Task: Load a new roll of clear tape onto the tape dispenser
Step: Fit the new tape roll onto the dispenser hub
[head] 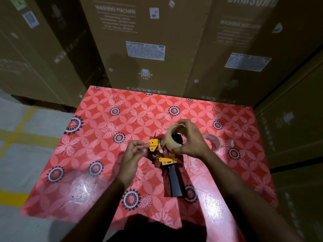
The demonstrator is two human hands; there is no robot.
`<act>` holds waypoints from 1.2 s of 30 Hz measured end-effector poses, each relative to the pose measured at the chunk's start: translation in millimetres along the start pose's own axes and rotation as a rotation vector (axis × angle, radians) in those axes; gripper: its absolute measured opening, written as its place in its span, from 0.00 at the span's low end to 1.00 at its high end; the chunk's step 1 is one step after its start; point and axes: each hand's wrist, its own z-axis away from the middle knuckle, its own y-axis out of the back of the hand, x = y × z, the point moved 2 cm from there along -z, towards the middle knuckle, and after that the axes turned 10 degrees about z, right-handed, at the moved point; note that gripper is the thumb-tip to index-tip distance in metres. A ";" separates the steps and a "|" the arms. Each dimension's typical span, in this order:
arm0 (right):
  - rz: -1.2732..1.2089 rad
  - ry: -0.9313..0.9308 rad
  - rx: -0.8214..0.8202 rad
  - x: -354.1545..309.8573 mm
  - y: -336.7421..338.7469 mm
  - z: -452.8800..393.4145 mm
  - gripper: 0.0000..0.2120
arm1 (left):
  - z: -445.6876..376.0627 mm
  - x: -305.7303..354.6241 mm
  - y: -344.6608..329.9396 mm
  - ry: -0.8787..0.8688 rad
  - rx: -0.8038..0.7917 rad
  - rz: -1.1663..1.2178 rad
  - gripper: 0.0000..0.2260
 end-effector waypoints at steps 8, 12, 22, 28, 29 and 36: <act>0.127 0.010 -0.018 -0.5 -22.9 -7.5 0.52 | -34.5 -10.4 -13.1 0.001 -0.232 -0.444 0.30; 0.174 0.006 -0.025 -0.7 -25.9 -10.3 0.54 | -41.7 -16.9 -11.2 -0.013 -0.293 -0.664 0.42; 0.202 -0.008 -0.108 3.3 -25.0 -25.7 0.58 | -38.9 -25.7 -1.5 -0.050 -0.335 -0.798 0.43; 0.221 -0.025 -0.110 6.1 -32.1 -25.7 0.56 | -38.2 -24.4 -5.4 0.001 -0.327 -0.725 0.40; 0.242 -0.034 -0.106 6.9 -37.3 -22.9 0.55 | -39.8 -25.1 -4.8 -0.002 -0.327 -0.720 0.40; 0.215 -0.087 -0.057 20.4 -63.7 -14.2 0.56 | -43.0 -30.1 0.3 -0.027 -0.338 -0.746 0.40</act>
